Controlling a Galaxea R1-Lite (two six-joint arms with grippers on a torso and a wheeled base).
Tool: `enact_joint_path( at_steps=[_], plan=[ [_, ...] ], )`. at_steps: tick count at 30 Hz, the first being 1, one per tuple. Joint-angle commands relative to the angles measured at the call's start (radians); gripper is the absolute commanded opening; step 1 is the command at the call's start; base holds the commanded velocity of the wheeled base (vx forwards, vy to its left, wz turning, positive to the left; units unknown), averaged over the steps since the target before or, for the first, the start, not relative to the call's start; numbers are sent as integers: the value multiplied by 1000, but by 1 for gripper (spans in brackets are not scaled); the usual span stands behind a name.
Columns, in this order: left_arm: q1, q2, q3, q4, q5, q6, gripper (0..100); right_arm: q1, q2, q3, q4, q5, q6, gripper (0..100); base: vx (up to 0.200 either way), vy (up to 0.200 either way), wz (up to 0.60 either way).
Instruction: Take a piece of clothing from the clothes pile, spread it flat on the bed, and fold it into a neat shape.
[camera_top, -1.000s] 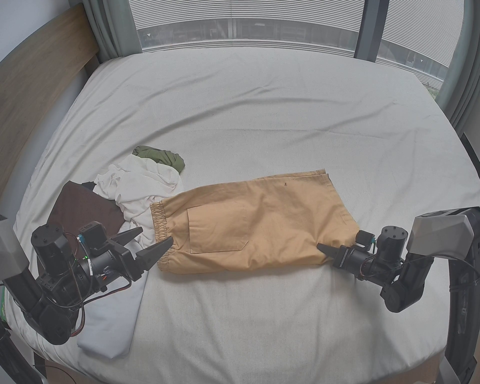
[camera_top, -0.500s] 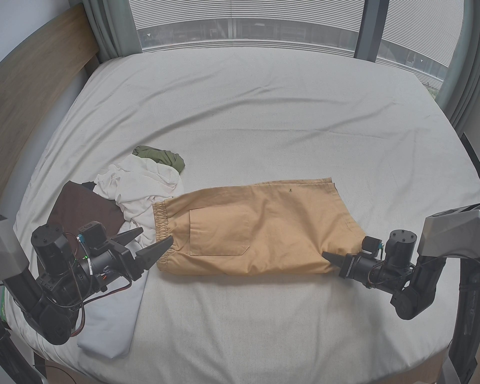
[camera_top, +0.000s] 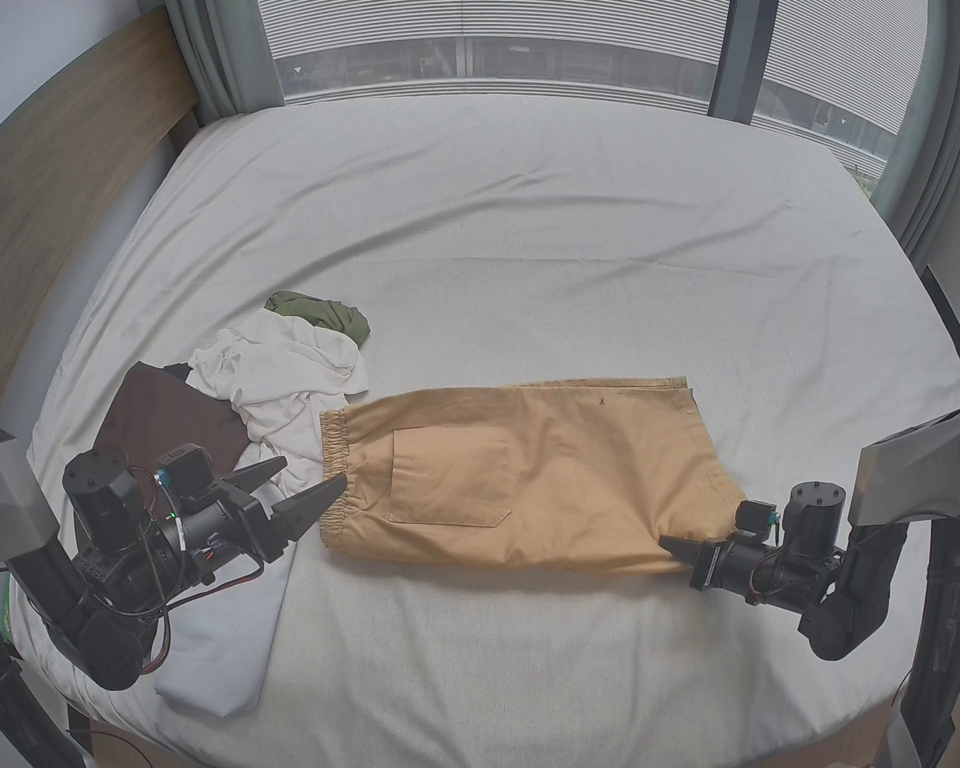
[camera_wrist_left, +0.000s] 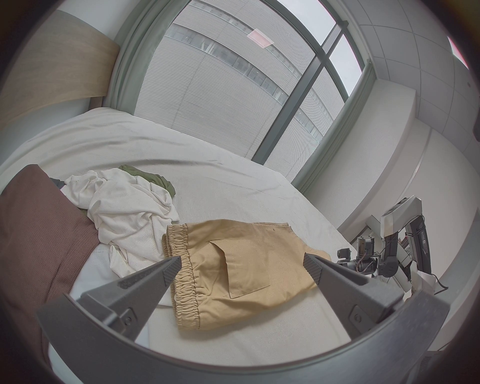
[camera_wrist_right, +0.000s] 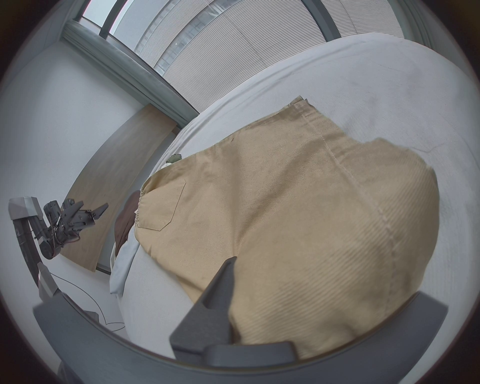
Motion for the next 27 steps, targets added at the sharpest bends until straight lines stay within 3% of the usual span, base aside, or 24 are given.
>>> enact_joint_path(
  at_steps=[1, 27],
  plan=[
    [-2, 3, 0, -1, 0, 0, 100, -1, -27, 57, 0, 1, -13, 0, 0, 0, 0],
    [-2, 0, 3, -1, 0, 0, 100, -53, -109, 318, 8, 0, -81, 0, 0, 0, 0]
  ],
)
